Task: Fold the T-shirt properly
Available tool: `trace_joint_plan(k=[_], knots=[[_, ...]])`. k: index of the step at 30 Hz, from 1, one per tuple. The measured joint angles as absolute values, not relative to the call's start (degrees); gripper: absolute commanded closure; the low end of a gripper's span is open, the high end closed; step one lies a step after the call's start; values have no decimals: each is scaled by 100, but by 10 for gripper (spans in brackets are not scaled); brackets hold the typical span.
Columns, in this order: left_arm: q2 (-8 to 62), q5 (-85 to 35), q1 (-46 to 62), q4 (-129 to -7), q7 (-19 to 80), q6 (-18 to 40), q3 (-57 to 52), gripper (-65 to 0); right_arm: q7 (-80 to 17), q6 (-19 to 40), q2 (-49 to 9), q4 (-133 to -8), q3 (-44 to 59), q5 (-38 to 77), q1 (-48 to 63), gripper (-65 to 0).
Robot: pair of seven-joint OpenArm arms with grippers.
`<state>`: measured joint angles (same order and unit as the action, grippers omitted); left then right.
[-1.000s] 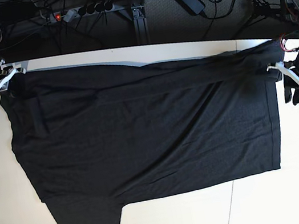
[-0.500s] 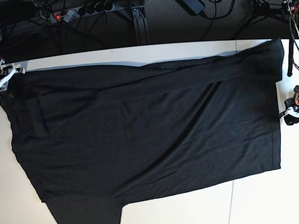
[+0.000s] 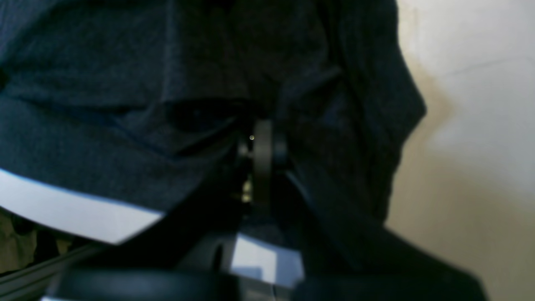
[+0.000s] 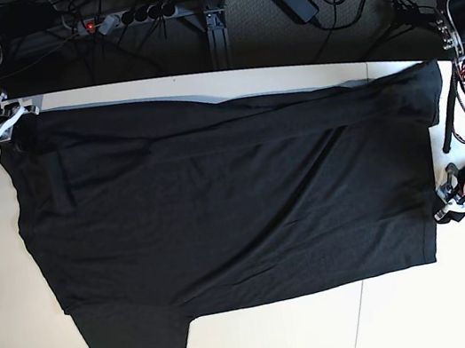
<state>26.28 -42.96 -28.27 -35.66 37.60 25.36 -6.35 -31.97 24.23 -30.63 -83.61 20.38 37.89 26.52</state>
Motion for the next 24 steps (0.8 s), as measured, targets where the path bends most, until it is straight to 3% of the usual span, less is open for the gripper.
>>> trace_joint_plan(k=[11,13,17,24], knots=[[2217,-3979,-2847,-3586,3483,2606,-644,-267,-3197,2423,-3063,-8361,2038,3791,2655,0],[2191,-3929,-2860,-3586,3470,2606,-644,-216,-3197,2423,-3063,-8361,2038,3793,2657,0],[2187,-3736,-2842,-3581,3433,2606,-644,-4,-3194,2423,-3063,-8361,2038,3835,2670,0],[2176,-3636,-2842,-3581,3334,2606,-644,0,-3240,2425,-3063,-8364,2045,4115,2683,0]])
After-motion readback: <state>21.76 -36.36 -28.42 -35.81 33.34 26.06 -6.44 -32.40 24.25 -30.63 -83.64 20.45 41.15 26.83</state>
